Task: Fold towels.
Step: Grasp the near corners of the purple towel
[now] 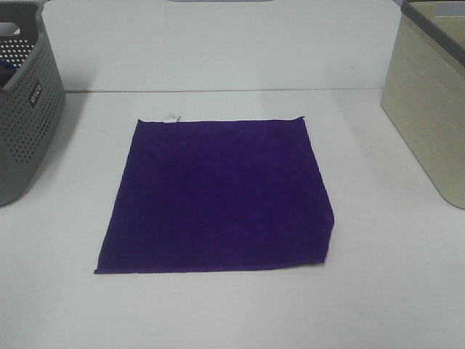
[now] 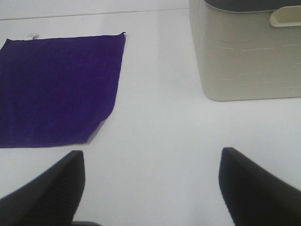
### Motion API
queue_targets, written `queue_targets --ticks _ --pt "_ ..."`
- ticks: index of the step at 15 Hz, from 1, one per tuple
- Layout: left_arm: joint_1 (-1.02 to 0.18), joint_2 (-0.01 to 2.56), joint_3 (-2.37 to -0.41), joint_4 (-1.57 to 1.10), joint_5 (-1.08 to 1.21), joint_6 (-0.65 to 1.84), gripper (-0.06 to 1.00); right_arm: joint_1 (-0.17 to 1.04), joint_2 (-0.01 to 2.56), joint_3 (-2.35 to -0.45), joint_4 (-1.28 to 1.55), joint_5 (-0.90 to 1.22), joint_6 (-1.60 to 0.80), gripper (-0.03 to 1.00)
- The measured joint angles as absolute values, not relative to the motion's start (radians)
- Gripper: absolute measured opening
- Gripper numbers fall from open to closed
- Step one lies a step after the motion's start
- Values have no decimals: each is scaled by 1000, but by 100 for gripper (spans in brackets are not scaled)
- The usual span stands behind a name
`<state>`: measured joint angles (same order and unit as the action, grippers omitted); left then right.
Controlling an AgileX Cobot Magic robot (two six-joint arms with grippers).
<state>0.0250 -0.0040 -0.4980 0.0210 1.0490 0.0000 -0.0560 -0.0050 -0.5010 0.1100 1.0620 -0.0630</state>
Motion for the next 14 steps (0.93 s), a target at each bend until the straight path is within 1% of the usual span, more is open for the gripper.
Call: queue_targets --ticks 14 --pt "25 -1 -498 21 1049 0 99 -56 -5 -501 110 1062 -63 77"
